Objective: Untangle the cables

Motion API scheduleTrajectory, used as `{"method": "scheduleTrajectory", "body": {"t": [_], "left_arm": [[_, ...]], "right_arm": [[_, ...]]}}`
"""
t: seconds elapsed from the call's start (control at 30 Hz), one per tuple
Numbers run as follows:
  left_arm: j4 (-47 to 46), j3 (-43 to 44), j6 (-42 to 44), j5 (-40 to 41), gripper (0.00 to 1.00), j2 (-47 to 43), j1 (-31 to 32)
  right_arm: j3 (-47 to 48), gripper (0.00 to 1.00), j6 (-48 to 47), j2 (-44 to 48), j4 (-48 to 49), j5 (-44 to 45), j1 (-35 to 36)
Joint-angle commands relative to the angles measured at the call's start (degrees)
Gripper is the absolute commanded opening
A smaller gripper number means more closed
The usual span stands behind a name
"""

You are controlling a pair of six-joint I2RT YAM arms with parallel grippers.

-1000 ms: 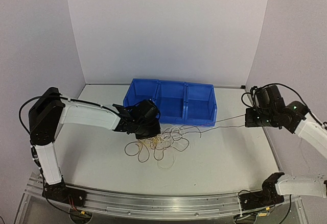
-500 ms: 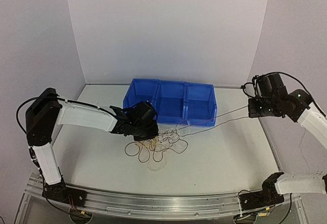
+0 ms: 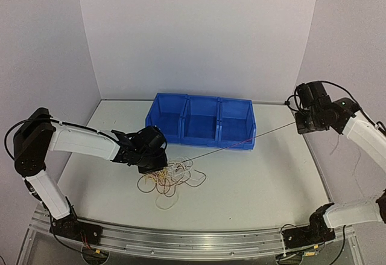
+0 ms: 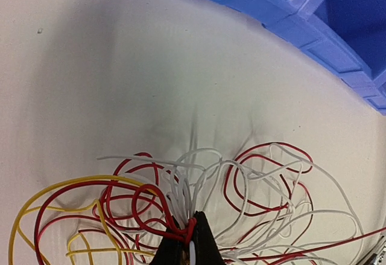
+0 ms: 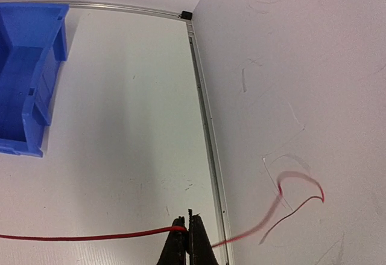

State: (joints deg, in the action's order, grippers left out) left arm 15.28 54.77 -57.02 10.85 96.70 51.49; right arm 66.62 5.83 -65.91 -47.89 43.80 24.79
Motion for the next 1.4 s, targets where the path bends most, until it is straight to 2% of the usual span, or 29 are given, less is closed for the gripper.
{"method": "scheduleTrajectory", "body": {"t": [0.0, 0.07, 0.13, 0.3, 0.37, 0.57, 0.8, 0.97, 1.13, 1.37], "left_arm": [[20.2, -5.1, 0.9, 9.2, 0.02, -0.8, -3.8], [19.4, -5.4, 2.1, 8.3, 0.06, -1.1, -3.8], [17.7, -5.9, 4.3, 6.6, 0.13, -1.7, -3.8], [13.2, -6.3, 9.3, 2.3, 0.39, -3.2, -3.8], [12.4, -6.2, 10.3, 1.4, 0.43, -3.2, -3.7], [13.4, -5.7, 9.4, 2.2, 0.38, -1.2, -3.8], [13.4, -5.9, 8.1, 2.6, 0.38, -2.0, -3.8], [14.1, -5.9, 7.4, 3.9, 0.38, -2.4, -3.8], [14.9, -5.8, 6.0, 4.6, 0.34, -1.1, -3.8], [15.7, -6.1, 5.1, 5.5, 0.29, -0.5, -3.9]], "right_arm": [[4.8, 0.0, 1.2, 1.0, 0.3, 17.2, -6.2], [5.2, 0.0, 1.4, 0.9, 0.5, 15.3, -6.7], [5.8, 0.0, 1.7, 1.4, 0.9, 9.5, -6.9], [7.1, 0.0, 3.5, 2.7, 4.7, -3.6, -6.9], [9.7, 0.0, 4.4, 2.4, 5.8, -5.7, -6.9], [20.2, 0.0, 1.0, 0.2, 8.3, -2.7, -6.9], [35.1, 0.0, -10.4, -6.8, 9.2, 7.0, -6.9], [41.5, 0.0, -18.5, -10.0, 12.7, 11.2, -7.6], [47.7, 0.0, -26.5, -13.3, 15.8, 13.4, -11.6], [55.7, 0.0, -30.3, -17.5, 16.2, 12.6, -19.1]]}}
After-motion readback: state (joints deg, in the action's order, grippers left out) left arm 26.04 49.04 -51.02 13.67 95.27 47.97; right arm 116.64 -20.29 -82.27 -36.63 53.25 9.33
